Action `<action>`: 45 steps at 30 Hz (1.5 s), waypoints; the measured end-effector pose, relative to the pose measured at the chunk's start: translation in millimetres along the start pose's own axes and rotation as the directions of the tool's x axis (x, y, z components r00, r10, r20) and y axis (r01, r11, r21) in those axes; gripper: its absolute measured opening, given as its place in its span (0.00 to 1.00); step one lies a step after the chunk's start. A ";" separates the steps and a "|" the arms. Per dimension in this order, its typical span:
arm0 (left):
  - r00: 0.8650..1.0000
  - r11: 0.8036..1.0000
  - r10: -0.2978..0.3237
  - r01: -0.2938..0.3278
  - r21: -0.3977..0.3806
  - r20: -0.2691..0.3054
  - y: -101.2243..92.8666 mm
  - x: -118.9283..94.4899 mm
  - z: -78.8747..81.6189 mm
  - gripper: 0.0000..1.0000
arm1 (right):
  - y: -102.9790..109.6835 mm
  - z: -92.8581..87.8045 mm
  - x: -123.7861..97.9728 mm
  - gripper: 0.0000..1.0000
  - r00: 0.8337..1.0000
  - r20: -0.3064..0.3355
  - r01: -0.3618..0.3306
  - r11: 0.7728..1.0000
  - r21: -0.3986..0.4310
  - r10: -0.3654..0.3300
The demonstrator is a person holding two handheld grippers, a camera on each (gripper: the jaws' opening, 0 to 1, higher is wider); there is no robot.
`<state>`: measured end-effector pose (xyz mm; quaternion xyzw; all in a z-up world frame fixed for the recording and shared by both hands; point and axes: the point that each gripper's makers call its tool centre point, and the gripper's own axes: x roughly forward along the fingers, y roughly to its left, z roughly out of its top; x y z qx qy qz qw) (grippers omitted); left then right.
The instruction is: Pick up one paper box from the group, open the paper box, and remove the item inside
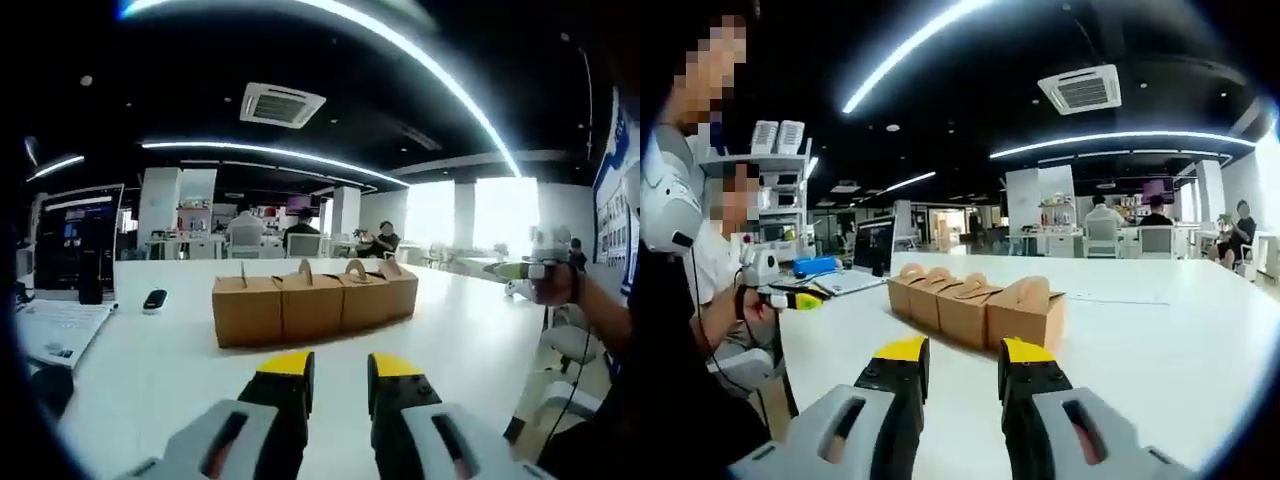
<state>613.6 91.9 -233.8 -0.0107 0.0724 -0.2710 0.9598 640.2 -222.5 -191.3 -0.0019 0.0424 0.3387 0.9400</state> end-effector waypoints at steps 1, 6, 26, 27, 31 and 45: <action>1.000 1.000 -0.007 0.007 0.001 0.002 -1.8 -0.2 0.5 0.24 | 0.8 0.0 0.1 0.28 1.000 -0.001 -0.002 1.000 -0.001 0.002; 1.000 1.000 -0.009 0.009 0.007 0.024 -1.2 -0.8 6.6 0.24 | 3.0 3.8 2.0 0.29 1.000 -0.010 -0.001 1.000 -0.008 0.001; 1.000 1.000 0.004 -0.004 0.003 0.029 -0.1 0.0 4.2 0.23 | 0.6 0.5 3.2 0.28 0.999 -0.034 0.023 1.000 -0.019 -0.024; 0.999 1.000 0.005 -0.005 0.002 0.034 -0.4 0.4 5.5 0.23 | 0.1 -1.3 3.6 0.28 0.999 -0.040 0.023 1.000 -0.020 -0.024; 0.999 1.000 0.009 -0.008 -0.011 0.033 0.2 0.5 5.8 0.25 | -4.8 -6.0 7.4 0.28 0.997 -0.064 0.032 0.999 -0.011 -0.033; 0.999 0.999 -0.033 0.032 0.019 0.030 -9.6 3.6 2.2 0.26 | -0.1 26.5 60.0 0.29 1.000 -0.027 -0.013 0.999 -0.053 0.012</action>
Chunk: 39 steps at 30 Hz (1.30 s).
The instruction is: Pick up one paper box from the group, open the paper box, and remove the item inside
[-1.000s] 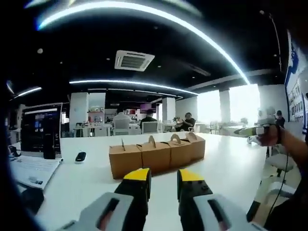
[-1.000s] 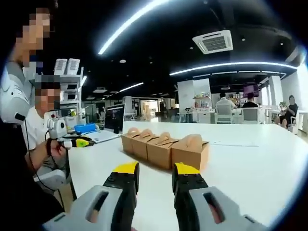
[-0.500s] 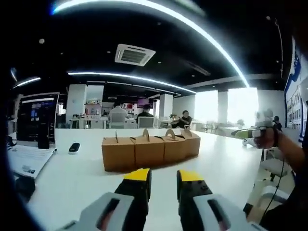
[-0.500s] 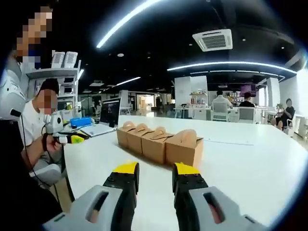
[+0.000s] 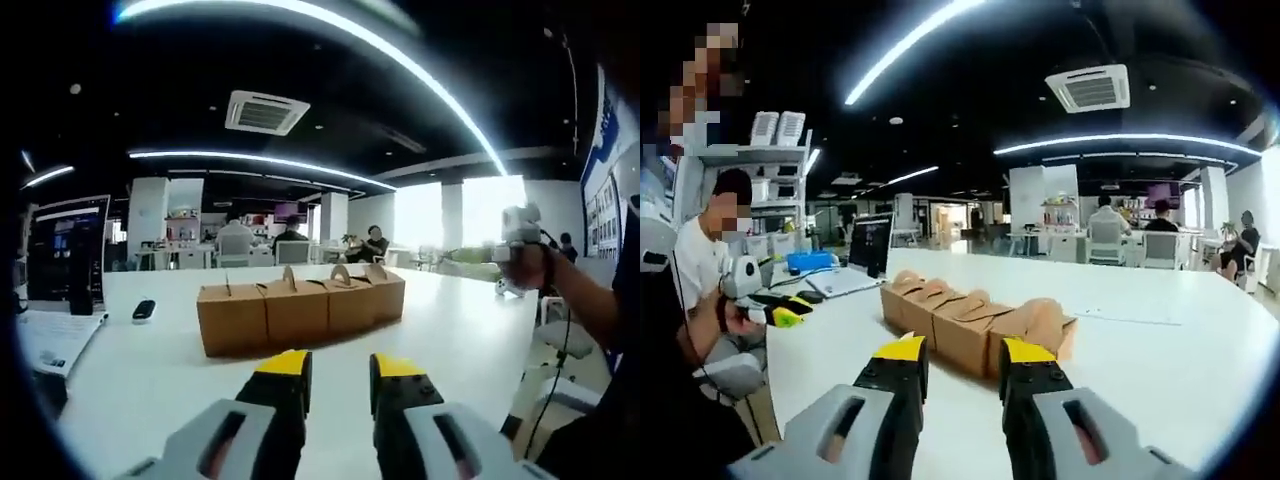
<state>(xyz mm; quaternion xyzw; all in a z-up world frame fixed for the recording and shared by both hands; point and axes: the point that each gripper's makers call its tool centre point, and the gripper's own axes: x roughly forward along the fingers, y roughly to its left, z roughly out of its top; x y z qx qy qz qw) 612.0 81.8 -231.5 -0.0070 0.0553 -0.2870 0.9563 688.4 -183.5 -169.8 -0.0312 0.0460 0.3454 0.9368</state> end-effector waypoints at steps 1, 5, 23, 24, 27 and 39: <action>1.000 1.000 0.002 -0.002 -0.010 0.004 0.7 -0.4 -0.1 0.26 | 0.1 3.1 8.5 0.29 1.000 -0.003 0.000 1.000 -0.002 0.000; 0.999 0.999 -0.020 0.021 -0.050 0.025 -4.2 -0.4 0.6 0.26 | -9.1 13.5 38.1 0.29 0.998 -0.009 0.056 0.995 0.077 -0.056; 0.999 0.997 -0.020 0.023 -0.070 0.042 5.1 -7.9 2.9 0.26 | -2.0 10.6 123.6 0.29 0.995 -0.096 0.025 0.999 -0.027 -0.027; 0.998 0.996 -0.023 0.028 -0.088 0.055 6.4 -12.3 4.0 0.26 | -3.9 8.4 133.3 0.29 0.994 -0.097 0.048 0.999 -0.021 -0.050; 0.996 0.991 -0.025 0.037 -0.130 0.091 11.2 -23.5 8.0 0.26 | -9.2 2.6 154.6 0.29 0.989 -0.104 0.106 0.994 -0.002 -0.105; 0.997 0.987 0.025 -0.013 -0.158 0.071 42.8 -33.7 -1.0 0.26 | -2.0 -12.8 177.5 0.29 0.981 -0.138 0.139 0.990 0.005 -0.137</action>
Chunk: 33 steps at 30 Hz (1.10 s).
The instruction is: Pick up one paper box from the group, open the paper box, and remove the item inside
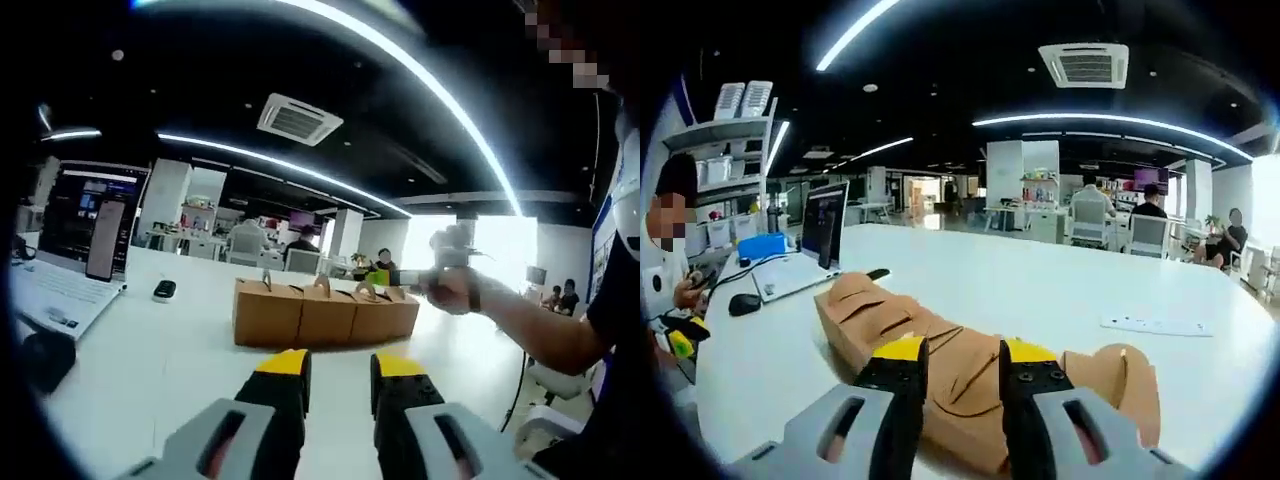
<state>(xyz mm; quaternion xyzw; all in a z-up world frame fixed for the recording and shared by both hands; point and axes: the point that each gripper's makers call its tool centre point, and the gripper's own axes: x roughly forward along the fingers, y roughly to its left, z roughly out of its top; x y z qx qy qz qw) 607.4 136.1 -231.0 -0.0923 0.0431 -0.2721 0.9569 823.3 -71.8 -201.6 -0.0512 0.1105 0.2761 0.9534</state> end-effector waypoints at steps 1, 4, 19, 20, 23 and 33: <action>1.000 1.000 0.002 -0.002 -0.002 -0.001 0.5 -0.1 -0.9 0.26 | -1.0 -3.0 1.8 0.29 1.000 -0.009 0.007 1.000 -0.004 -0.007; 1.000 1.000 0.007 -0.007 -0.011 0.000 1.4 0.3 -3.9 0.26 | -2.7 -7.9 6.6 0.28 1.000 -0.015 0.017 1.000 -0.014 -0.017; 0.999 0.999 0.041 -0.041 0.013 -0.014 6.4 2.8 -10.1 0.26 | -18.0 -15.2 19.1 0.21 0.987 0.037 0.153 0.984 0.086 -0.157; 0.999 0.999 0.039 -0.038 0.025 -0.026 5.1 3.7 -13.0 0.26 | -18.9 -14.8 18.8 0.20 0.986 0.042 0.157 0.984 0.083 -0.161; 0.999 1.000 0.021 -0.020 0.024 -0.041 1.1 5.2 -19.5 0.26 | -20.5 -13.9 18.0 0.13 0.984 0.058 0.166 0.984 0.068 -0.170; 0.997 1.000 0.029 -0.028 0.013 -0.065 4.2 5.8 -30.8 0.26 | -28.4 -12.7 23.6 0.03 0.970 0.088 0.213 0.964 0.157 -0.229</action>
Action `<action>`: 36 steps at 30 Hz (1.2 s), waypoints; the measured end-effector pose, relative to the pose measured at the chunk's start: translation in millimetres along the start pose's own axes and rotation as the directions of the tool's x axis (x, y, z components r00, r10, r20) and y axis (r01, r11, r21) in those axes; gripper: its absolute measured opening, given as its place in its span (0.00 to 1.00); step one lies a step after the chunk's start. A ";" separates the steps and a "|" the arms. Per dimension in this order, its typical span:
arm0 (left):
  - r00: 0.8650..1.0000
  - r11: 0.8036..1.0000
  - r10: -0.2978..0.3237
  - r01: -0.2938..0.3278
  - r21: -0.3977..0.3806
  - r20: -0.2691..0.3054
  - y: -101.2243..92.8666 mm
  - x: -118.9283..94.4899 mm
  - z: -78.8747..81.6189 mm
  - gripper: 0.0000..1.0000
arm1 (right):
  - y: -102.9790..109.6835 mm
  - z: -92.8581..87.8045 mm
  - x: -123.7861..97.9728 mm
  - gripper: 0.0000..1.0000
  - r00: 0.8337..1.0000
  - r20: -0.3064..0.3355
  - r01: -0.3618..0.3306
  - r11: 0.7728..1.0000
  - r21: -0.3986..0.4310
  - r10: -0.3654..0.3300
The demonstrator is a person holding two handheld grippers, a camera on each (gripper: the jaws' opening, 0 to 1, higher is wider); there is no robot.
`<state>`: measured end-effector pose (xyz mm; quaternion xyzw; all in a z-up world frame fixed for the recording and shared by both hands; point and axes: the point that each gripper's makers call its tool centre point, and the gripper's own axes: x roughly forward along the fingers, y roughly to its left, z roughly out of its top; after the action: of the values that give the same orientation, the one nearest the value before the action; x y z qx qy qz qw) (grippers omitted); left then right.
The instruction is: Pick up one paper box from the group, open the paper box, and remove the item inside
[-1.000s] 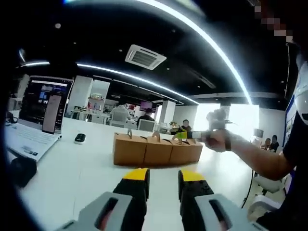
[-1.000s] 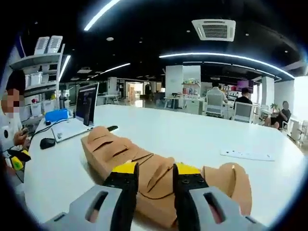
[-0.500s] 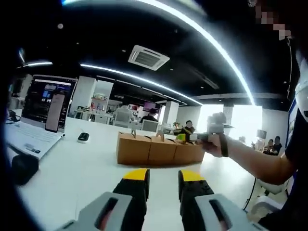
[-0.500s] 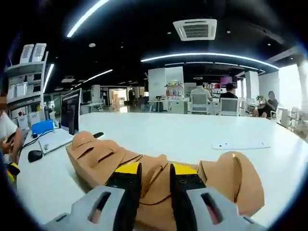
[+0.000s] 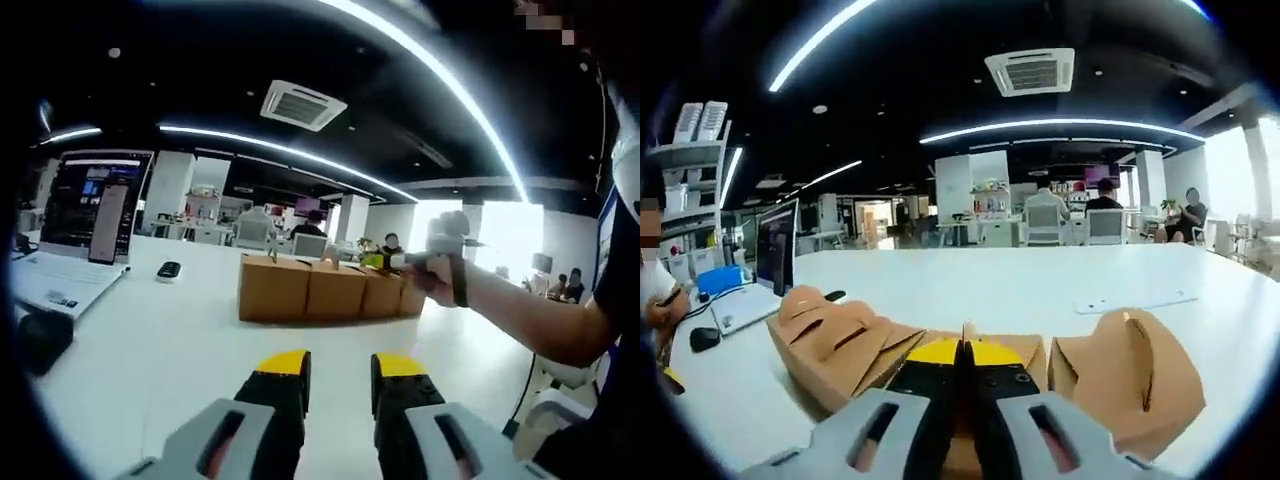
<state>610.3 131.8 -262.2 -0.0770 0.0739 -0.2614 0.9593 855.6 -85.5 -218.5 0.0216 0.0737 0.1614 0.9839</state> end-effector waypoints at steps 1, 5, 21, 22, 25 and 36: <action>1.000 1.000 0.004 -0.004 0.000 -0.001 1.6 -0.3 -0.3 0.26 | 0.0 0.2 0.1 0.03 1.000 0.002 0.002 1.000 0.006 -0.002; 1.000 1.000 0.015 -0.015 0.004 -0.004 6.2 -1.1 0.2 0.26 | -0.9 1.5 1.0 0.03 0.999 0.016 0.028 0.999 0.047 -0.029; 1.000 1.000 0.017 -0.017 0.017 -0.014 6.6 3.7 -0.8 0.26 | -0.6 17.9 -4.9 0.03 0.995 0.074 0.055 0.996 0.073 -0.060; 1.000 1.000 0.017 -0.017 0.018 -0.012 6.3 3.5 -0.1 0.26 | 0.1 21.2 -6.0 0.03 0.995 0.082 0.053 0.996 0.073 -0.059; 1.000 1.000 0.017 -0.017 0.020 -0.009 5.8 3.5 1.4 0.26 | 1.5 31.3 -10.0 0.03 0.993 0.107 0.049 0.996 0.072 -0.057; 1.000 0.999 0.026 -0.025 0.027 -0.011 3.5 0.3 1.7 0.26 | 13.1 70.6 -22.3 0.03 0.983 0.184 0.017 1.000 0.013 -0.019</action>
<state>612.6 134.8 -261.2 -0.0615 0.0765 -0.2505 0.9631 841.4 -81.6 -144.8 0.0412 -0.0164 0.1493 0.9878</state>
